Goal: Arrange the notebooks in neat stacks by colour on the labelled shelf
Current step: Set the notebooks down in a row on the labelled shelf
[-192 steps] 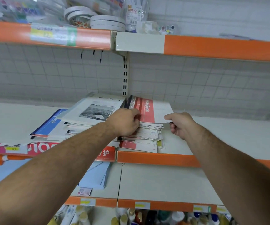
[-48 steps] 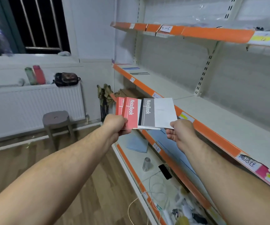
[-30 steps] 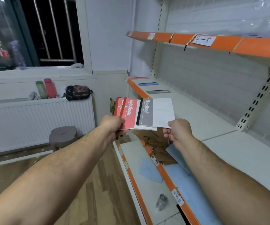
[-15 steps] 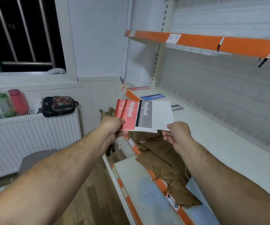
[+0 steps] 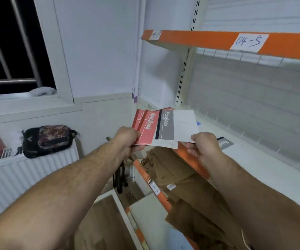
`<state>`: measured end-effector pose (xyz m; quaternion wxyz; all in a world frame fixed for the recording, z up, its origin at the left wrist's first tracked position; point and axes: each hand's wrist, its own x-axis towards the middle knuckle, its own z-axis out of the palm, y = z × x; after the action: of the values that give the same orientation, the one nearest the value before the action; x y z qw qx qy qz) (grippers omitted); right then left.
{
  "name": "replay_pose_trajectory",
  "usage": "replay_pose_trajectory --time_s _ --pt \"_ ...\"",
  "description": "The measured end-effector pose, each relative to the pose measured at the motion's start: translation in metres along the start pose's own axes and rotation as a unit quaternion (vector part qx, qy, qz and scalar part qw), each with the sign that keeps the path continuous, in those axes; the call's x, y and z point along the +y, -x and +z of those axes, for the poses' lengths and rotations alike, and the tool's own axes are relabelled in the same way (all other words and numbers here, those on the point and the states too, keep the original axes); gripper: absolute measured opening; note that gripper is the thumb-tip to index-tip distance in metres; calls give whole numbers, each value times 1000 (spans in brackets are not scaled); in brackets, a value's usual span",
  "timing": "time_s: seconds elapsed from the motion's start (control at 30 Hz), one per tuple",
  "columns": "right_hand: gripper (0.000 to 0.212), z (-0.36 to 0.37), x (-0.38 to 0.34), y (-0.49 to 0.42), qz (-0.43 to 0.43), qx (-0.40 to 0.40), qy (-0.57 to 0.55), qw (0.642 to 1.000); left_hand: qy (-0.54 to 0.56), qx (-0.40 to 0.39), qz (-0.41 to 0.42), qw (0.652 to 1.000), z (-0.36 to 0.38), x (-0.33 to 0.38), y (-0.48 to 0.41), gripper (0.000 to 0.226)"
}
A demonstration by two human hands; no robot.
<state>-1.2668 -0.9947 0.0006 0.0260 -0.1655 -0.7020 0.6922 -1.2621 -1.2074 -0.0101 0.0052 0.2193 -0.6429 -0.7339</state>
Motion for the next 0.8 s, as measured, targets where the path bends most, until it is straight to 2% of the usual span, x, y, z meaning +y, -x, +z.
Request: replay_pose_trajectory --time_s 0.27,0.47,0.7,0.8 --pt "20 36 -33 -108 1 16 -7 1000 -29 -54 16 998 33 52 -101 24" --pt "21 52 -44 -162 -11 51 6 999 -108 -88 28 990 58 68 -173 22" --pt "19 72 -41 -204 9 141 -5 990 -216 -140 44 965 88 80 -264 23" --pt "17 80 -40 -213 21 188 -18 982 -300 -149 65 940 102 87 -299 24"
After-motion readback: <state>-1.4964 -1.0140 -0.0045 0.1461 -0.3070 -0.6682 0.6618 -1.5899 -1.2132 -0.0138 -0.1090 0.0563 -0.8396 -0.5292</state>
